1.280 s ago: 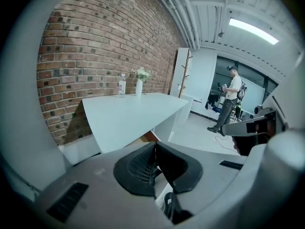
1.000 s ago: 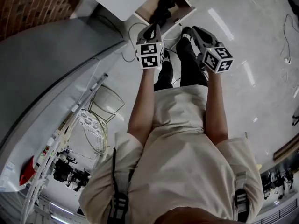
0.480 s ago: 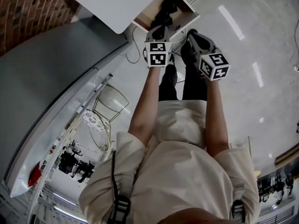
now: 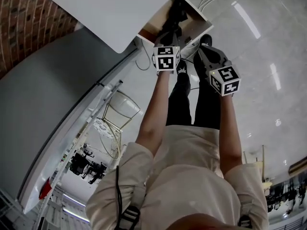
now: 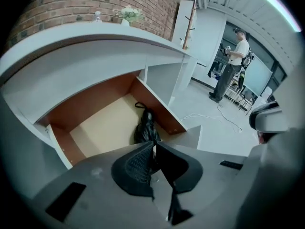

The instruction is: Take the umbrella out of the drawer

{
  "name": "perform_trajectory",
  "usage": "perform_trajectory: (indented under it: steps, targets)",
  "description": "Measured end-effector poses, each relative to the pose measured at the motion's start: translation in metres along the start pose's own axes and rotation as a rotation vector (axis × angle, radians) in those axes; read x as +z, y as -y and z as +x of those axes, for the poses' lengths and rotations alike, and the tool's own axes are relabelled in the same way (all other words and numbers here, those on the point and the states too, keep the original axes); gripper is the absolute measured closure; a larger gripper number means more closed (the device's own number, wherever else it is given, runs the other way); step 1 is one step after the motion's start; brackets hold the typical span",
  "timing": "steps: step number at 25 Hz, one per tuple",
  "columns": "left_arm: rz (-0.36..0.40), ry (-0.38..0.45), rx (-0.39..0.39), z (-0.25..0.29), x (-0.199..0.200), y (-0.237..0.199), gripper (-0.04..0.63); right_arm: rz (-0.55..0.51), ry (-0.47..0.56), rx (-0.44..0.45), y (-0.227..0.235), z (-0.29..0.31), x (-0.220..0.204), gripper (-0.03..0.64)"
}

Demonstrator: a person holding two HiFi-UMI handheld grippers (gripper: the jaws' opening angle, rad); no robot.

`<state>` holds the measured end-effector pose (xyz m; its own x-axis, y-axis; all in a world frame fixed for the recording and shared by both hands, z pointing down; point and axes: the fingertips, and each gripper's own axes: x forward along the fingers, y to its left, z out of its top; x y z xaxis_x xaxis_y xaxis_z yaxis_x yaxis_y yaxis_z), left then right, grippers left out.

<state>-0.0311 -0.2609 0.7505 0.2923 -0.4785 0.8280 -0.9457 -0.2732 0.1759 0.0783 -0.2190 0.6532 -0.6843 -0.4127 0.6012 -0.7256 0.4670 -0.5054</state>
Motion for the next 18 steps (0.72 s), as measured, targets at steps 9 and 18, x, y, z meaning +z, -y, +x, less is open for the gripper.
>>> perform_trajectory:
  steps: [9,18]
  targets:
    - [0.095,-0.072,-0.025,0.057,-0.023,-0.014,0.580,0.068,0.017,-0.022,0.046,0.025,-0.029,0.548]
    - [0.121,-0.070,0.047,0.098,-0.022,-0.024,0.409,0.055,0.012,-0.026,0.078,0.029,-0.033,0.549]
